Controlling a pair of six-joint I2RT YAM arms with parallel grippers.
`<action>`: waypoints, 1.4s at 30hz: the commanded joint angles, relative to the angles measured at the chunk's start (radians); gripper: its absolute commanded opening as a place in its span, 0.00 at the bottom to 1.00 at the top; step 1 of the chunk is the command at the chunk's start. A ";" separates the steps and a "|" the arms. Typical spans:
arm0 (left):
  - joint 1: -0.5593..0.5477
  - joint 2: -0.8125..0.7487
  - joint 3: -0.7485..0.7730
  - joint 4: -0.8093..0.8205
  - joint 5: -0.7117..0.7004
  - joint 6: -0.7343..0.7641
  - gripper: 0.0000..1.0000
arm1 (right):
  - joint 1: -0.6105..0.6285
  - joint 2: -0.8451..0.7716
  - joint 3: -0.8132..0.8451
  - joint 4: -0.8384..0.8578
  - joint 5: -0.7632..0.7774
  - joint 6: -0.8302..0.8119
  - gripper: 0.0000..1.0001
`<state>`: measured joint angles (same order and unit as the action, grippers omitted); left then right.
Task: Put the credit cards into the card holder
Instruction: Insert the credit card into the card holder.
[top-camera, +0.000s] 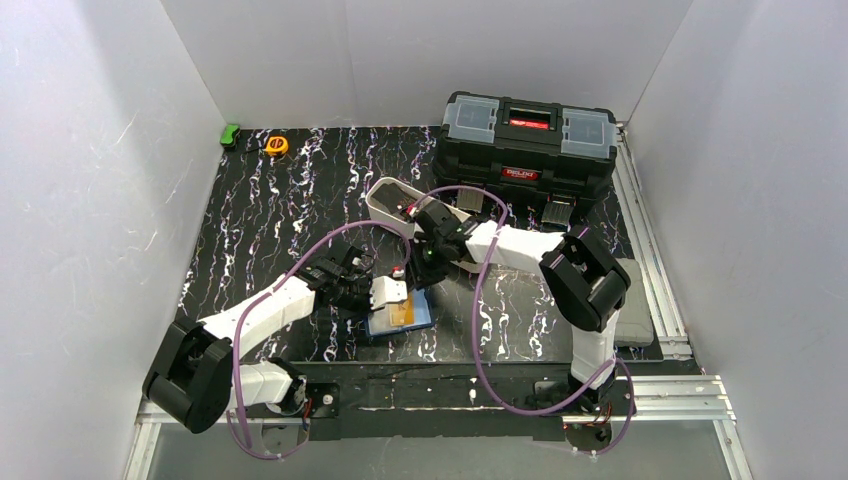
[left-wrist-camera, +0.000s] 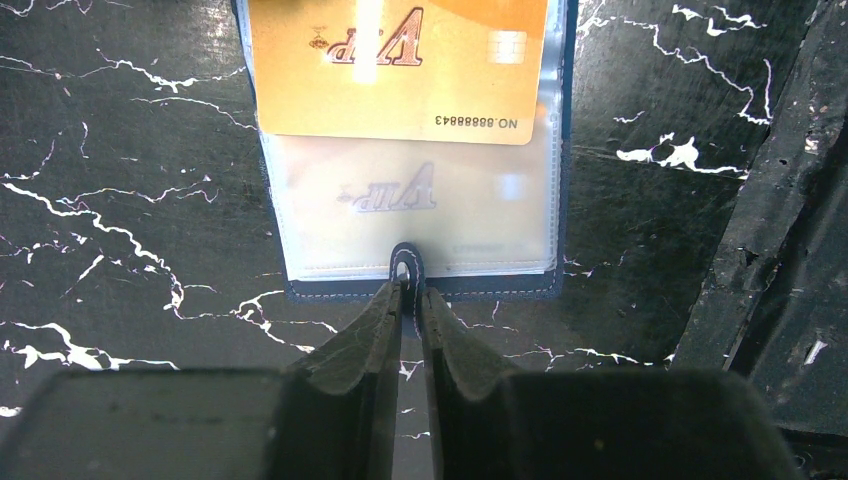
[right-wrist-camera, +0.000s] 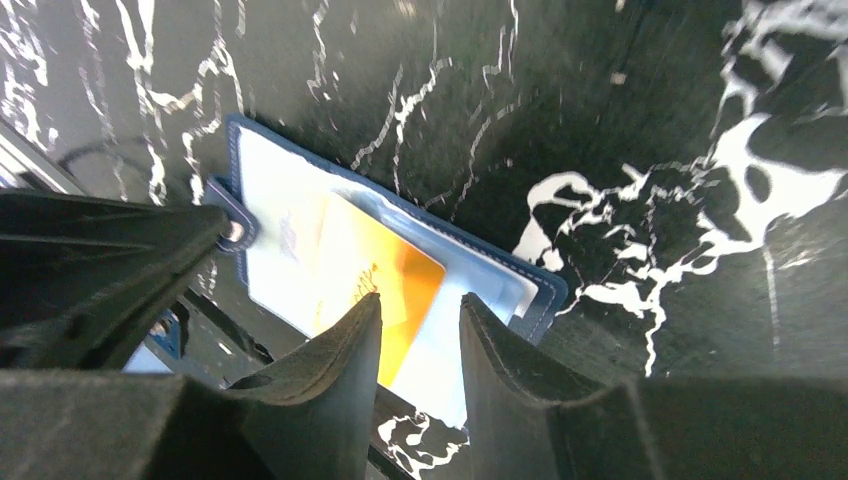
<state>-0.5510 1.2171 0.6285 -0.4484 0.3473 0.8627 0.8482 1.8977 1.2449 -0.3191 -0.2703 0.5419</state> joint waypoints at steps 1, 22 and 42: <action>0.005 -0.022 -0.008 -0.018 0.009 0.003 0.11 | -0.013 -0.006 0.113 -0.022 -0.002 -0.022 0.42; 0.005 -0.027 -0.004 -0.018 0.016 -0.002 0.09 | -0.011 -0.036 -0.020 0.046 -0.104 0.045 0.44; 0.005 -0.034 -0.012 -0.025 0.019 -0.007 0.08 | -0.010 -0.095 -0.005 -0.033 -0.013 -0.011 0.43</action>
<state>-0.5510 1.2133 0.6281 -0.4492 0.3473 0.8555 0.8333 1.8484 1.2144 -0.3447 -0.3008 0.5465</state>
